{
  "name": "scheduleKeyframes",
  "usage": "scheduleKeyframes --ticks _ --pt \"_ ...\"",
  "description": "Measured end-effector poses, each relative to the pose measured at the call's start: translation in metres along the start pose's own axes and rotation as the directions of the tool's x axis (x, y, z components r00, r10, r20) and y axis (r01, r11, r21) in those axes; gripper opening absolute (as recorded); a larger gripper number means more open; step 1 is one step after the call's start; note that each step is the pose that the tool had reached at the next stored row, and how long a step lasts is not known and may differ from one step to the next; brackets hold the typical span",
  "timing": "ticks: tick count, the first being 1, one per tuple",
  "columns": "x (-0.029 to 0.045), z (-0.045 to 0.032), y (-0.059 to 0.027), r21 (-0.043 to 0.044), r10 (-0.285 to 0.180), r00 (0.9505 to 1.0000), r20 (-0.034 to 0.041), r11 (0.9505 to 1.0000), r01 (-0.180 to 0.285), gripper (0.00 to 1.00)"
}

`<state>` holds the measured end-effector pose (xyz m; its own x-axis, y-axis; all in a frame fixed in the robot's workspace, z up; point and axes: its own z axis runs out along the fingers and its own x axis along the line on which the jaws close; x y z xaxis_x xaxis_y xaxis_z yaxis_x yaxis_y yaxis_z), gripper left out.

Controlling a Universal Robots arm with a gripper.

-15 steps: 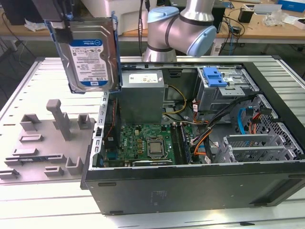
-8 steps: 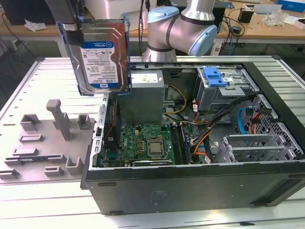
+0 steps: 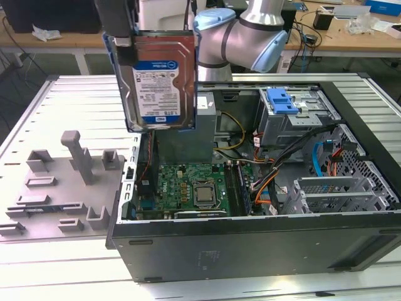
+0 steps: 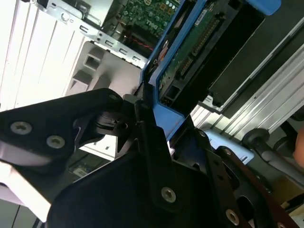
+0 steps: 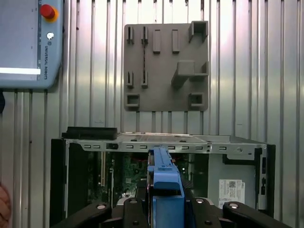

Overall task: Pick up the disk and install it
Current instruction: 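Pick up the disk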

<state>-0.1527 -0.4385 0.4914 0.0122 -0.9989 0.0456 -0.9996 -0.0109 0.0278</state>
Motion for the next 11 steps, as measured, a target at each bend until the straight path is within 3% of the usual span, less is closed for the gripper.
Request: scheduleKeyframes --ticks 11 --pt "0.0290 -0.0010 -0.0331 0.0001 0.000 1.0000 0.0001 1.0000 0.000 0.37"
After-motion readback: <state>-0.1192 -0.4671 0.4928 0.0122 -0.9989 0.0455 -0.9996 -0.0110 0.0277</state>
